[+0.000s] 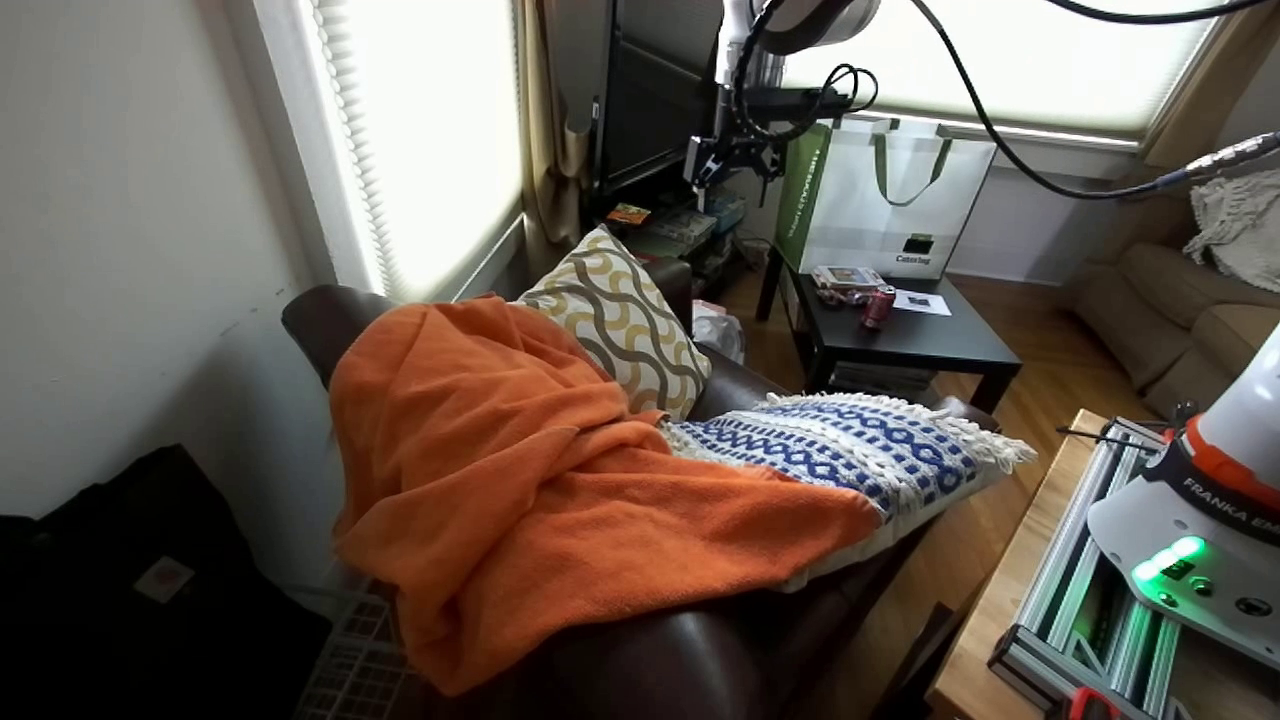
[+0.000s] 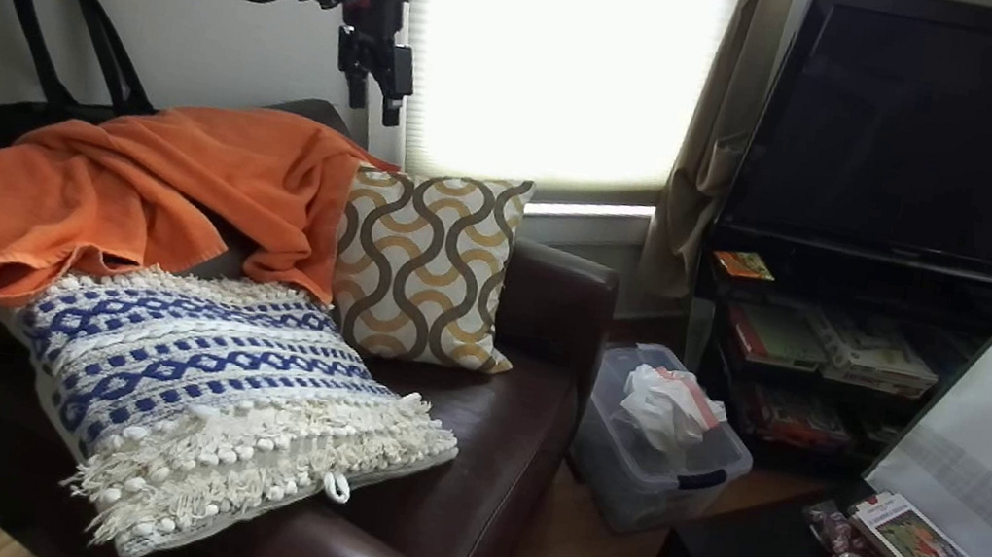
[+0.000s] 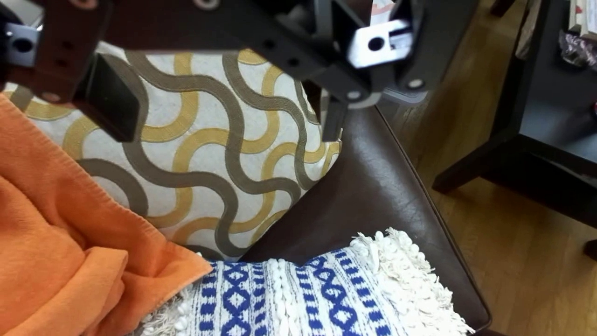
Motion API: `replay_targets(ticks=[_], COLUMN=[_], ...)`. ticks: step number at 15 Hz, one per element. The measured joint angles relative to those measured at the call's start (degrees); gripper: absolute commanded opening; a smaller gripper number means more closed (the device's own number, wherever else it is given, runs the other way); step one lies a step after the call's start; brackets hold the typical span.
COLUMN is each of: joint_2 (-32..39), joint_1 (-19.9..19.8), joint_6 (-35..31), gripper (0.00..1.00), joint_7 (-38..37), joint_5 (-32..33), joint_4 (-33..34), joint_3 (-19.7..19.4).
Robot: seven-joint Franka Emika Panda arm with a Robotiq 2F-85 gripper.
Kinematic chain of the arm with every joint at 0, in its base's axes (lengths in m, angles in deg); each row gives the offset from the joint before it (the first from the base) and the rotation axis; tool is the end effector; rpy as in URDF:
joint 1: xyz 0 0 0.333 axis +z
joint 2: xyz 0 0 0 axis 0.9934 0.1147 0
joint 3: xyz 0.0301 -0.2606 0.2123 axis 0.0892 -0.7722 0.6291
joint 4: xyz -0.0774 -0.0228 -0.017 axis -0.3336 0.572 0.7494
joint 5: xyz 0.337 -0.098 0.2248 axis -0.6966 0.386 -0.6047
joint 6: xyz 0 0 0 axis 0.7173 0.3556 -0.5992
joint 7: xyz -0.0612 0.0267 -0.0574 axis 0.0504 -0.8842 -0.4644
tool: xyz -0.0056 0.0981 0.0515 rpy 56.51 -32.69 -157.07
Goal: Pick up the throw pillow on the left and put it on the orange throw blanket
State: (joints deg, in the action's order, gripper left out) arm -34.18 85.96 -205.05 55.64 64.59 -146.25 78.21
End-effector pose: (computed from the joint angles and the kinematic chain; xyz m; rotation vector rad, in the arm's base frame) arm 0.6539 0.0648 0.3822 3.0515 -0.5797 0.0095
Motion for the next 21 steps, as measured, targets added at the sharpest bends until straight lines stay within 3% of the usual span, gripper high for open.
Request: replay_targets(ticks=[10, 21], joint_2=[0.6, 25.8], joint_1=[1.2, 8.0], joint_6=[0.0, 1.0], gripper=[1.0, 1.0], joint_7=[-1.1, -20.2], joint_5=[-0.2, -3.1], joint_4=[1.8, 32.3], joint_3=[-0.7, -2.6])
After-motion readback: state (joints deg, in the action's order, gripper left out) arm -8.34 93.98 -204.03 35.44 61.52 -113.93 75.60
